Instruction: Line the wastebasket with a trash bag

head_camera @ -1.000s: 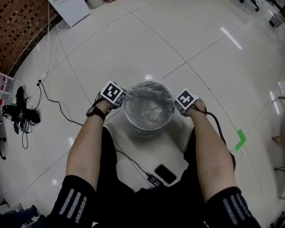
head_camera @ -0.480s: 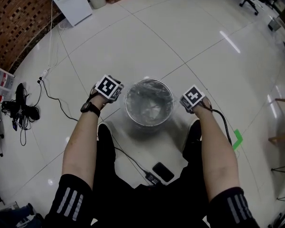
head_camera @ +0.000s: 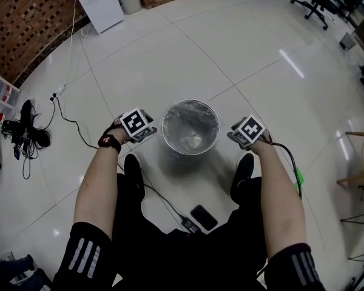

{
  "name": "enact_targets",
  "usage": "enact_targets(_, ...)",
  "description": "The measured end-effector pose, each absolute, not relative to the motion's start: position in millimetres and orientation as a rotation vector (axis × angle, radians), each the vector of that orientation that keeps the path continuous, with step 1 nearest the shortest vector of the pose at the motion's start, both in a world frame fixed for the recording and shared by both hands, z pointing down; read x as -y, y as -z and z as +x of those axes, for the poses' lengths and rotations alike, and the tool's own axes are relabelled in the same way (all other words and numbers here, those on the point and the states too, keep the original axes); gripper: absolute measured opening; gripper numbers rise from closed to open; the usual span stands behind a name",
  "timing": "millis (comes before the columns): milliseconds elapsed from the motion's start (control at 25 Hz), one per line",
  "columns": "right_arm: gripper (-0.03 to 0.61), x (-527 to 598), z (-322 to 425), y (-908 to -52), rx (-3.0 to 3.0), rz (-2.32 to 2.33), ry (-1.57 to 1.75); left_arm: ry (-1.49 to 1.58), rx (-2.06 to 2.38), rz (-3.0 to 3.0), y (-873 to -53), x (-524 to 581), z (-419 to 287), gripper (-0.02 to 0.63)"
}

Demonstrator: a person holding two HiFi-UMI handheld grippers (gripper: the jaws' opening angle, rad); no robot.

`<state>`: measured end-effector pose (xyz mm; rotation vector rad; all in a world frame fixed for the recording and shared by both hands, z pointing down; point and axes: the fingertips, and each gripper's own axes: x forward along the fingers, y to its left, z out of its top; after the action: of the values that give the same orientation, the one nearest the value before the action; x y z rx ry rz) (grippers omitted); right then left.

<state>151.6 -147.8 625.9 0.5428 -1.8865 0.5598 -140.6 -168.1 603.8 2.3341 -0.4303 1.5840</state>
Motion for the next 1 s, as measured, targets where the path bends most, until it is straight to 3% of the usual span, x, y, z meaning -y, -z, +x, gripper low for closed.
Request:
enact_targets(440,0.181,101.5,101.5,-645.3,1.981,0.415,-0.593,-1.696,0.284,2.315,-651.6,117.9,-135.3,0.242)
enact_targets(1000,0.190,95.1,81.8,-697.9,1.973,0.469,-0.702,-1.658,0.403,2.343,-701.1,133.0,-109.6,0.249)
